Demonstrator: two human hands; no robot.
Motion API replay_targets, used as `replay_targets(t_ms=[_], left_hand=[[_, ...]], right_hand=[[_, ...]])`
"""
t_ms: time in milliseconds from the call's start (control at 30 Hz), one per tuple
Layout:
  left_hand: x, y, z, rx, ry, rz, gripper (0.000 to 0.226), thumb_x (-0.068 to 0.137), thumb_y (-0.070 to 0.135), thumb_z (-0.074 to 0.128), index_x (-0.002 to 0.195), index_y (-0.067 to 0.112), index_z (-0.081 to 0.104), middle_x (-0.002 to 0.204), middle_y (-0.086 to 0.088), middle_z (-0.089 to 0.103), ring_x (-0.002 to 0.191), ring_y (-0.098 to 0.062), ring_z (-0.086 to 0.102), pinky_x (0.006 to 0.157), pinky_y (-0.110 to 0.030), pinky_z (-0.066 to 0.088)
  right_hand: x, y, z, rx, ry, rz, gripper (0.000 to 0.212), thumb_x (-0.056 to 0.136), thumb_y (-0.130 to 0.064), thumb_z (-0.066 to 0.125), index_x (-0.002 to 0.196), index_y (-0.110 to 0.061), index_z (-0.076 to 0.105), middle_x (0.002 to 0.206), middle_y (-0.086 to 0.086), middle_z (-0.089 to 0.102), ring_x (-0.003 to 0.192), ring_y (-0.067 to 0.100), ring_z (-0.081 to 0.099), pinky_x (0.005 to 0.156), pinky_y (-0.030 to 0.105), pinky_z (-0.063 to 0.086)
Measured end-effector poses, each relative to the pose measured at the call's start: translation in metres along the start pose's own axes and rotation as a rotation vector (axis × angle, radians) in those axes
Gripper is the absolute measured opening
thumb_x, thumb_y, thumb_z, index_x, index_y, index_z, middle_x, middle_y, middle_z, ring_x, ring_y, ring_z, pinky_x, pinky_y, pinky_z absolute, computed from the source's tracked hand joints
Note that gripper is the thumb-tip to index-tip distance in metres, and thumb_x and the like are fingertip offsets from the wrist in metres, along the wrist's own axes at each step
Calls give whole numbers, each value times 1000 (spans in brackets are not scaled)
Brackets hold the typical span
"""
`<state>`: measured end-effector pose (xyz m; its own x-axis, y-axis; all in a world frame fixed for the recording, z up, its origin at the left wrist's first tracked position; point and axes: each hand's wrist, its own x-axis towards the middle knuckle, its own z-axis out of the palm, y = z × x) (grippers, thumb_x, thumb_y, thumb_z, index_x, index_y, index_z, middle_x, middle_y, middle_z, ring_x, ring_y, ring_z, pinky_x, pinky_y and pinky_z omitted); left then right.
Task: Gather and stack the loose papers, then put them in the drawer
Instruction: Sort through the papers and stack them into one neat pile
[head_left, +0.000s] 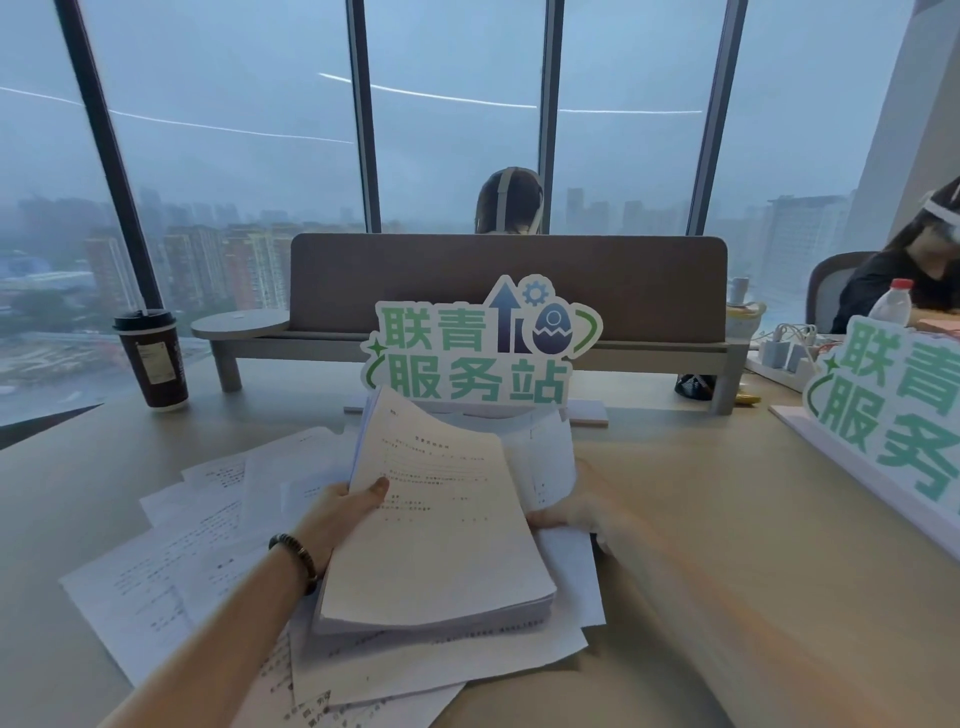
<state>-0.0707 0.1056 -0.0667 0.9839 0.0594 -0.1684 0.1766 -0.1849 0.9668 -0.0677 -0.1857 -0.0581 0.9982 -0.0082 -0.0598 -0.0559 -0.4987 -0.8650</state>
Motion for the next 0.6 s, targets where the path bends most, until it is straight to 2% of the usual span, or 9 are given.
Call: replay_targets(t_ms=[100,167,200,233,300,400,500,533,600], left_hand=[[-4,5,-2,6,10,6,26,95,30,60,94,5,69,86,-13,76,69,-27,72,55,-30,57],[-7,8,-7,-11,27,19,24,95,28,60,92,6,68,79,-11,75,66,-26,72,51,-29,56],[-7,9,-11,-20,38,25,24,95,27,61,92,5,68,76,-10,75,64,-26,72,49,-28,56],[-7,10,-15,-22,48,30,24,95,26,61,92,4,68,74,-9,75,62,-25,72,48,-28,56],[-7,10,-21,-24,60,25,24,95,26,61,92,3,67,68,-7,75,58,-24,72,45,-27,55],[-6,8,-24,-20,72,5,25,95,25,61,96,1,67,73,-10,74,61,-25,70,43,-26,54],[-3,3,-20,-38,71,-19,27,94,24,62,100,-2,67,76,-13,74,62,-28,70,47,-29,56],[-2,1,-18,-43,66,-30,28,94,24,63,102,-2,67,81,-15,75,67,-31,71,52,-31,58],[-1,0,-14,-38,53,-51,31,94,25,63,108,-3,66,94,-21,73,78,-35,70,61,-36,58]], right_hand=[[4,6,0,49,3,1,67,61,-6,93,114,-26,57,106,-5,61,112,22,55,81,30,47],[3,7,-4,89,-35,47,53,70,2,85,100,-29,54,98,-5,59,100,19,54,70,26,45],[2,8,-8,116,-54,99,48,74,4,81,95,-29,53,96,-4,59,96,19,53,71,28,44],[2,11,-13,135,-72,162,43,77,5,78,94,-26,55,98,-1,60,96,20,53,77,30,45],[4,17,-23,127,-93,296,33,83,2,73,110,-14,62,113,7,62,105,25,53,90,34,43],[0,21,-34,136,-84,389,39,88,-6,67,126,-5,60,142,10,52,131,30,45,114,38,32],[0,24,-36,168,-71,364,45,93,-16,68,134,-6,55,145,5,47,140,27,36,115,37,25],[-2,21,-35,163,-78,342,48,92,-17,70,135,-5,55,140,2,50,140,27,39,116,38,27],[0,20,-32,142,-86,299,50,89,-15,72,135,-4,56,142,7,55,136,30,46,116,41,32]])
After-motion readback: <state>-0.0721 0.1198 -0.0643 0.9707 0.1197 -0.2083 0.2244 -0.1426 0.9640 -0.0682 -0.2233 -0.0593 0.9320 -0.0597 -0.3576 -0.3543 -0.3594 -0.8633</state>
